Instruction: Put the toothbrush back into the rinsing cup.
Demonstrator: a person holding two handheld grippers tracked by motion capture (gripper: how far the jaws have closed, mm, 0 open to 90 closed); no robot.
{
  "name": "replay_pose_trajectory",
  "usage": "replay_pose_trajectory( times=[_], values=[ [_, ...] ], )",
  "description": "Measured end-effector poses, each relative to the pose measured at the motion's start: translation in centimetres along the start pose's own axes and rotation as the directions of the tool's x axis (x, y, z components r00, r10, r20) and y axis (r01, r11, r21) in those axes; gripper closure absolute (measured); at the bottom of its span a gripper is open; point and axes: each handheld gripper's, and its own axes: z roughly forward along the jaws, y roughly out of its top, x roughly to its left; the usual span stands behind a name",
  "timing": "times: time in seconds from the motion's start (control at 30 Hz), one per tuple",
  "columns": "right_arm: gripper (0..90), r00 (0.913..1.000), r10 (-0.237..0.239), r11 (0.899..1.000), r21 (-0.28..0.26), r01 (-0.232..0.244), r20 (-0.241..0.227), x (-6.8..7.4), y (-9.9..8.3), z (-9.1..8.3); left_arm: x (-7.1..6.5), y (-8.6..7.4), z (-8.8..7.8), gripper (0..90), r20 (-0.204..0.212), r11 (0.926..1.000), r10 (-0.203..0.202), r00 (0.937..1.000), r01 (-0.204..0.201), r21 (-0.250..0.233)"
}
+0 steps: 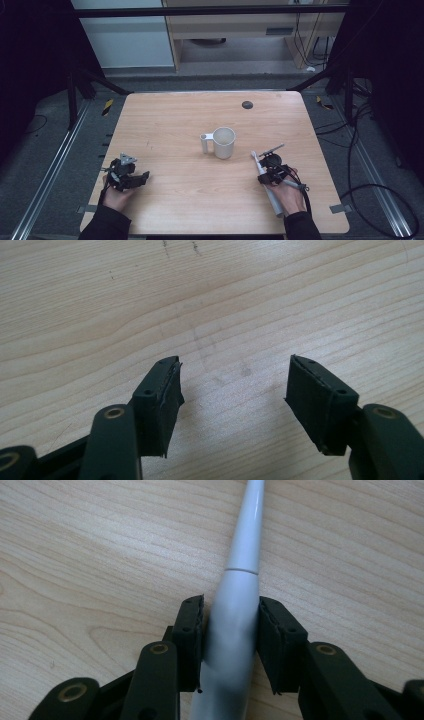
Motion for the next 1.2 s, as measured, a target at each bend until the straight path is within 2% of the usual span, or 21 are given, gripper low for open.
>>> replay_pose_trajectory(
  times=[0.17,0.33,0.73,1.0,1.2],
  values=[
    [66.7,0.9999,0.001,1.000,0.005,-0.001,0.012,0.2,0.0,0.0,0.0,0.0,0.0,37.6,0.001,1.0000,0.000,1.0000,0.000,0.000],
    [67.2,1.0000,-0.002,1.000,0.001,0.002,-0.004,0.2,-0.1,-0.3,0.0,0.0,0.0,37.7,0.002,1.0000,-0.001,1.0000,0.001,0.002],
    [67.6,0.9996,0.008,0.997,-0.079,-0.010,-0.026,-0.4,-0.5,-2.6,0.0,0.0,0.0,37.7,0.006,1.0000,-0.004,1.0000,0.004,0.000],
    [67.6,0.9988,0.030,0.991,-0.133,-0.034,-0.039,-0.9,-0.8,-3.9,0.0,0.0,0.0,37.8,0.006,1.0000,-0.004,1.0000,0.004,0.002],
    [67.7,0.9986,0.025,0.984,-0.175,-0.033,-0.046,-1.2,-0.9,-4.9,0.0,0.0,0.0,37.9,0.008,1.0000,-0.004,1.0000,0.004,0.000]
  ],
)
